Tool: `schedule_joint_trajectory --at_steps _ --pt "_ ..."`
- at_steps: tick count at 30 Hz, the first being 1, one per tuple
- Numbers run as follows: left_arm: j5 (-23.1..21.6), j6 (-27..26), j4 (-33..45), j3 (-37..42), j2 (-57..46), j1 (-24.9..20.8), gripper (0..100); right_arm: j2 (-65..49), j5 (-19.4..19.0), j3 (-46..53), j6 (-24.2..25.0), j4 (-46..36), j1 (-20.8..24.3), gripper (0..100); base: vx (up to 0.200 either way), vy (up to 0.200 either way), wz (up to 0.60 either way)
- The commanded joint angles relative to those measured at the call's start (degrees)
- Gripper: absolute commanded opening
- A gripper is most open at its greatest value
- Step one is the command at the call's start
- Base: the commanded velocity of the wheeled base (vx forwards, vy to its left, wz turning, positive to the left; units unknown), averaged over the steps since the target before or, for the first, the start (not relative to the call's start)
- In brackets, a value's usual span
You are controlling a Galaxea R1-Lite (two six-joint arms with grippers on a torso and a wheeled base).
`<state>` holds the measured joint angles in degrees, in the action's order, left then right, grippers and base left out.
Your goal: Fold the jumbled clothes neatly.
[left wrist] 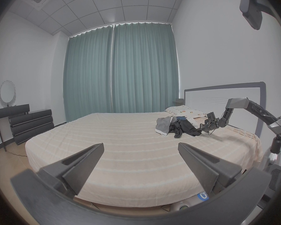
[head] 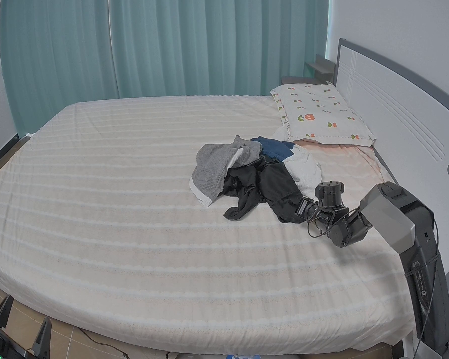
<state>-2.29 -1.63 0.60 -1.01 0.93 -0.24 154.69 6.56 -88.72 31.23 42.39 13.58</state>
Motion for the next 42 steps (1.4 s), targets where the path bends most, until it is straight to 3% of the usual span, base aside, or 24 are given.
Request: schedule_joint_trajectory --at_steps 1,7,12,18,19,22,24,27,29,35,42 --pt "0.36 0.32 0.02 0.84 -0.31 -0.02 100 -8.61 -4.80 12.26 0.32 6.83 0.13 0 0.000 0.000 0.00" --pt "0.36 0.49 0.02 0.84 -0.40 0.07 100 -18.10 -12.36 27.46 0.58 14.39 1.10 0 0.000 0.000 0.00" --pt "-0.34 1.02 0.02 0.84 -0.40 0.07 100 -25.31 -13.94 36.08 3.57 20.10 3.03 0 0.000 0.000 0.00" --pt "-0.70 2.16 -0.77 0.84 -0.40 0.07 100 -32.61 -15.70 41.26 4.63 20.72 4.35 0 0.000 0.000 0.00" --pt "-0.70 5.94 -4.55 -5.49 0.57 -0.02 100 -35.77 -16.49 43.46 5.51 20.89 5.23 0 0.000 0.000 0.00" --pt "-1.05 13.06 -5.61 -18.24 8.92 -0.81 100 -39.55 -17.63 45.74 7.79 22.04 6.90 0 0.000 0.000 0.00" --pt "-1.66 9.54 -5.52 -20.26 13.14 -0.72 100 -41.66 -17.81 46.98 8.23 23.18 8.57 0 0.000 0.000 0.00" --pt "-3.33 0.49 -4.46 -18.06 18.85 -1.07 100 -44.56 -17.63 49.44 8.23 24.23 10.94 0 0.000 0.000 0.00" --pt "-5.27 -2.50 -4.55 -16.83 22.89 -1.16 100 -46.76 -17.54 51.28 8.23 24.59 12.44 0 0.000 0.000 0.00" --pt "-8.78 -3.38 -6.05 -17.09 34.76 -1.87 100 -53.52 -17.19 55.15 8.14 24.32 16.57 0 0.000 0.000 0.00" --pt "-6.76 -2.50 -17.47 -17.01 54.27 -13.82 100 -59.24 -17.19 56.56 7.97 23.62 19.91 0 0.000 0.000 0.00"
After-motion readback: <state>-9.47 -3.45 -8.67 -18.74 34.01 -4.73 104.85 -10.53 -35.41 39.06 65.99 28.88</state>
